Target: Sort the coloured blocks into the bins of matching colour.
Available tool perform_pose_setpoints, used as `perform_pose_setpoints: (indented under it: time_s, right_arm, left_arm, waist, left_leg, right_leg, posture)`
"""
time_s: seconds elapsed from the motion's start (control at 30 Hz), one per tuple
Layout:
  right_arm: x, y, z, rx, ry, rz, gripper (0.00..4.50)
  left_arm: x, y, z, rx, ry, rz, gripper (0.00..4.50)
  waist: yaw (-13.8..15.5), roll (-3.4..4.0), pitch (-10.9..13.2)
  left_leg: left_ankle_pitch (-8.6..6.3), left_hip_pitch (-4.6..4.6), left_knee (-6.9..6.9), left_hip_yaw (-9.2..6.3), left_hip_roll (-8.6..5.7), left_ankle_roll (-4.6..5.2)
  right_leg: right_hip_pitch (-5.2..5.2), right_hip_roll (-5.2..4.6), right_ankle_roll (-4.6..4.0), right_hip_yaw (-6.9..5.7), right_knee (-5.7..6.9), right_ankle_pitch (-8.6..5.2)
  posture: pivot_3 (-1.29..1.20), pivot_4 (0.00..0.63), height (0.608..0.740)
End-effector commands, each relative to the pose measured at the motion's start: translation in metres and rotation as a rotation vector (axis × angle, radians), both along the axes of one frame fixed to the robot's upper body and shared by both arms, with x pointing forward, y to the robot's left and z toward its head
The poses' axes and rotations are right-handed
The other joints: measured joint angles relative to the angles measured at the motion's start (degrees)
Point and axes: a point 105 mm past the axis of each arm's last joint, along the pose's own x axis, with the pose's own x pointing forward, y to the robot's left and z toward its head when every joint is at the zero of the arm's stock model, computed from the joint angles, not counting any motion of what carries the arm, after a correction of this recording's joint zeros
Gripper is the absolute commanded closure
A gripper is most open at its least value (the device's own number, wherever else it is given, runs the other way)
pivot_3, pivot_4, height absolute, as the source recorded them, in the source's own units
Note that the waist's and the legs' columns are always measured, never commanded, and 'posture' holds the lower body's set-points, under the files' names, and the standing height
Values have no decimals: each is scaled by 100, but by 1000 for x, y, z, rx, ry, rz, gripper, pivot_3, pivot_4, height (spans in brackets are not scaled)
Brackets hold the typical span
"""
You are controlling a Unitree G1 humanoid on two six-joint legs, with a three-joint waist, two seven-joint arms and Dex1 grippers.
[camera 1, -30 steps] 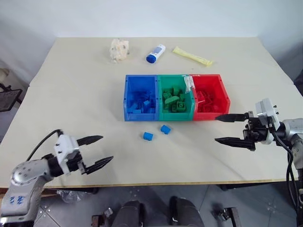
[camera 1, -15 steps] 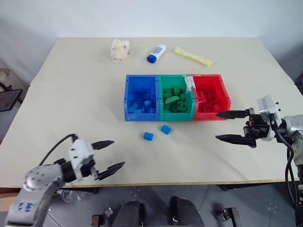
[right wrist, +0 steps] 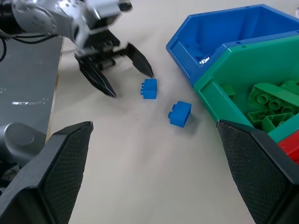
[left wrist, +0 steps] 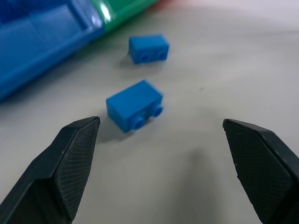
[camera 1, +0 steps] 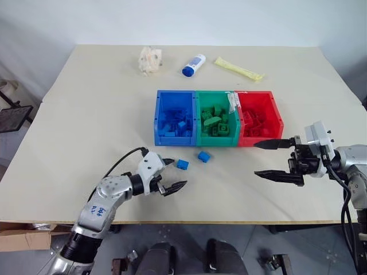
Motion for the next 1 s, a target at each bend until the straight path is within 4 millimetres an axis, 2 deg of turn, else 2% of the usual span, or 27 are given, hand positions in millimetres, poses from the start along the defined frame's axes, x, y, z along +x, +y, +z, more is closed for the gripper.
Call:
perform_pose_setpoints:
  time_s: [0.03, 0.17, 0.2, 0.3, 0.5, 0.63, 0.83, 0.93, 1.0]
  right_arm:
    - [-5, 1, 10, 27, -44, -8, 67]
    - [-6, 0, 10, 31, -50, -28, 67]
    - [-6, 0, 10, 32, -52, -32, 24]
    - [-8, 0, 10, 32, -53, -40, 0]
    - [-9, -3, 9, 30, -56, -55, 0]
    - [-9, -4, 10, 29, -62, -64, 0]
    - [-9, -5, 11, 40, -73, -70, 0]
    - [-8, -3, 23, 104, -105, -71, 0]
    - [-6, -3, 29, 136, -120, -77, 0]
  left_arm:
    - [7, -13, 1, 31, -48, -47, 0]
    - [17, -17, 0, 54, -43, -57, 0]
    - [18, -18, -1, 62, -45, -66, 194]
    - [19, -20, -2, 69, -45, -76, 923]
    - [20, -20, -2, 75, -39, -78, 2829]
    - [19, -22, 1, 67, -50, -93, 2900]
    - [23, -21, 31, 18, -140, -90, 2900]
    - [42, -10, 68, -35, -210, -2, 2900]
    - [53, -5, 84, -41, -244, 47, 2900]
  waist:
    - [15, 0, 0]
    - [9, 0, 0]
    - [7, 0, 0]
    - [8, 0, 0]
    - [11, 0, 0]
    - [9, 0, 0]
    - [9, -1, 0]
    - [21, -4, 3]
    - [22, -5, 3]
  left_leg:
    - [0, 0, 0, -5, 0, 0]
    - [0, 0, 4, -1, -1, 1]
    - [0, 0, 4, -1, -1, 1]
    - [0, 1, 3, -1, 0, 1]
    - [1, 1, 4, -1, 0, 1]
    - [1, 1, 4, -1, 0, 1]
    - [1, 0, 4, -2, 0, 1]
    - [1, -1, 5, -2, 0, 2]
    - [3, -6, 12, -7, 0, 4]
  right_leg:
    - [1, 0, 0, -1, 2, 0]
    - [2, 2, 0, -5, 1, 0]
    - [3, 3, 0, -5, 2, 0]
    - [2, 3, 0, -5, 3, 0]
    - [3, 2, 0, -4, 4, 0]
    - [3, 2, 0, -4, 3, 0]
    - [3, 2, 0, -3, 3, 0]
    - [2, 2, 0, -3, 4, 0]
    - [2, 3, 0, -3, 4, 0]
  posture:
    - [0, 150, 740]
    - [0, 150, 740]
    - [0, 150, 740]
    - [0, 150, 740]
    - [0, 150, 740]
    - [0, 150, 740]
    - [0, 150, 740]
    - [0, 150, 740]
    - [0, 150, 740]
